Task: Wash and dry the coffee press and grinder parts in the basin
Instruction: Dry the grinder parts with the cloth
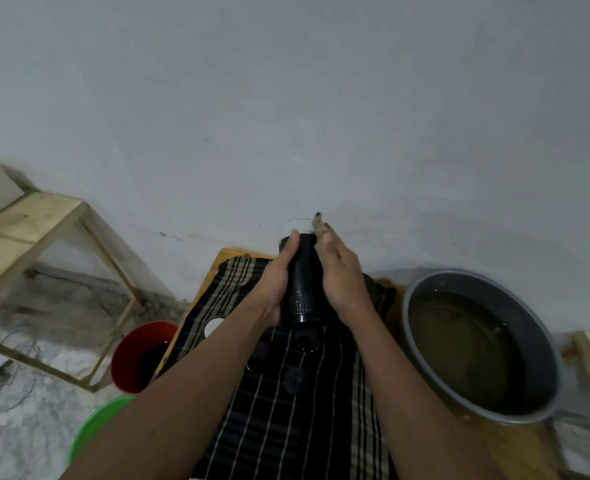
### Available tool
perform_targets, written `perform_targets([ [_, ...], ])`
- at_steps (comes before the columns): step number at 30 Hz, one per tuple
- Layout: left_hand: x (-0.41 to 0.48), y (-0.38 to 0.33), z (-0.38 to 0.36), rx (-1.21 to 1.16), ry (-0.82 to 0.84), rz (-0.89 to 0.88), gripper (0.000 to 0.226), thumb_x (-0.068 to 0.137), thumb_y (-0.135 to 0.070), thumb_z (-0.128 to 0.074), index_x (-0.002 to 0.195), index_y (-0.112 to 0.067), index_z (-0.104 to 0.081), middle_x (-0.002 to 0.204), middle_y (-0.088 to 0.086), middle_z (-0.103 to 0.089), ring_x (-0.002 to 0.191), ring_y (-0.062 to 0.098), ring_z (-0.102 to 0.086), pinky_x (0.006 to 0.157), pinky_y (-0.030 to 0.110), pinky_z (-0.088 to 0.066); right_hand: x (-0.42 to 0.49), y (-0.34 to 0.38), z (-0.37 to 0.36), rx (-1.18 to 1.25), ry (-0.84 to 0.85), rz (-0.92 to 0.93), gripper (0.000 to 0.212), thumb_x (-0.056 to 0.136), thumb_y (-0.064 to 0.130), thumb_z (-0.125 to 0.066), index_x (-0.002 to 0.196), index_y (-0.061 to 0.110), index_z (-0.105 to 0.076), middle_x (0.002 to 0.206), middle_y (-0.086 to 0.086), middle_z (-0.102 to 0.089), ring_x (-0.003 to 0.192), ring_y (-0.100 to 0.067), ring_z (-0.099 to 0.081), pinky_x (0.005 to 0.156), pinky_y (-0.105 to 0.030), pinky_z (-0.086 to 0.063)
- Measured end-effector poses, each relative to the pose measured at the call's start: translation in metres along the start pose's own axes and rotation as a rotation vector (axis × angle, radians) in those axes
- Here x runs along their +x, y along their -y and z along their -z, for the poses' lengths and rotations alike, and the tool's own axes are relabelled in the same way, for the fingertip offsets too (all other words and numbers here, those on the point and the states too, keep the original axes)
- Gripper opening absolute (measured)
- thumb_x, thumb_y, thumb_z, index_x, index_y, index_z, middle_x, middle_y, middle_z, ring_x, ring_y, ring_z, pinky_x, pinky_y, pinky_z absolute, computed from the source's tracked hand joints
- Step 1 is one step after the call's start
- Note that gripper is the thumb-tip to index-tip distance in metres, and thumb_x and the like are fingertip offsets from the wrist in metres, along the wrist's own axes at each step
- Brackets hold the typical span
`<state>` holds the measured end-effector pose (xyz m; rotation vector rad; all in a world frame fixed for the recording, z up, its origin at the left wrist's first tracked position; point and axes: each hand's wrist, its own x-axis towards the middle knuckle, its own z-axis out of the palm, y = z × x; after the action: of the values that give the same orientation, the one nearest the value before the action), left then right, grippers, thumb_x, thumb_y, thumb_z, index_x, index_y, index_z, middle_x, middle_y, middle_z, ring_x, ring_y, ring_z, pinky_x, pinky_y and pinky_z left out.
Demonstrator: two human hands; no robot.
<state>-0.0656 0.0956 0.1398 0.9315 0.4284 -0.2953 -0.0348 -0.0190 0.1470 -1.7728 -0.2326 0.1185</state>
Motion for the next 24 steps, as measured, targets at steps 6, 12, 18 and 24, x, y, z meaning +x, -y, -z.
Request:
perform_targets([
  [6, 0.002, 0.001, 0.004, -0.123, -0.040, -0.044, 0.063, 0.091, -0.060, -0.060, 0.124, -0.008, -0.070, 0.107, 0.015, -0.074, 0.089, 0.029, -0.073, 0.074, 0.035, -0.061, -0.023, -0.016, -0.008, -0.149, 0.074, 0.106, 0.047, 0.108, 0.042, -0.035, 0.153, 0.029, -0.040, 0.161, 0.010, -0.034, 0.148, -0.003, -0.030, 0.123, -0.034, -0.028],
  [12, 0.009, 0.002, 0.017, -0.240, -0.080, -0.019, 0.075, 0.085, -0.069, -0.062, 0.118, -0.002, -0.066, 0.099, 0.017, -0.072, 0.082, 0.031, -0.070, 0.077, 0.040, -0.060, -0.044, -0.040, 0.014, -0.274, 0.124, 0.261, 0.041, 0.108, 0.031, -0.042, 0.147, 0.021, -0.048, 0.152, 0.005, -0.048, 0.145, -0.005, -0.039, 0.120, -0.028, -0.033],
  [18, 0.010, -0.008, 0.011, -0.309, -0.042, -0.057, 0.066, 0.084, -0.064, -0.065, 0.111, -0.005, -0.064, 0.092, 0.014, -0.069, 0.077, 0.029, -0.066, 0.083, 0.041, -0.055, -0.039, -0.027, 0.010, -0.131, -0.157, 0.178, 0.042, 0.107, 0.037, -0.036, 0.135, 0.019, -0.062, 0.147, 0.002, -0.055, 0.140, -0.003, -0.044, 0.119, -0.026, -0.034],
  [24, 0.013, -0.009, 0.007, -0.238, -0.099, -0.111, 0.079, 0.073, -0.066, -0.073, 0.121, -0.005, -0.062, 0.089, 0.013, -0.071, 0.075, 0.029, -0.070, 0.073, 0.041, -0.059, -0.053, -0.033, -0.013, -0.072, -0.060, 0.157, 0.045, 0.109, 0.039, -0.034, 0.148, 0.022, -0.050, 0.148, -0.002, -0.054, 0.135, -0.010, -0.050, 0.118, -0.036, -0.037],
])
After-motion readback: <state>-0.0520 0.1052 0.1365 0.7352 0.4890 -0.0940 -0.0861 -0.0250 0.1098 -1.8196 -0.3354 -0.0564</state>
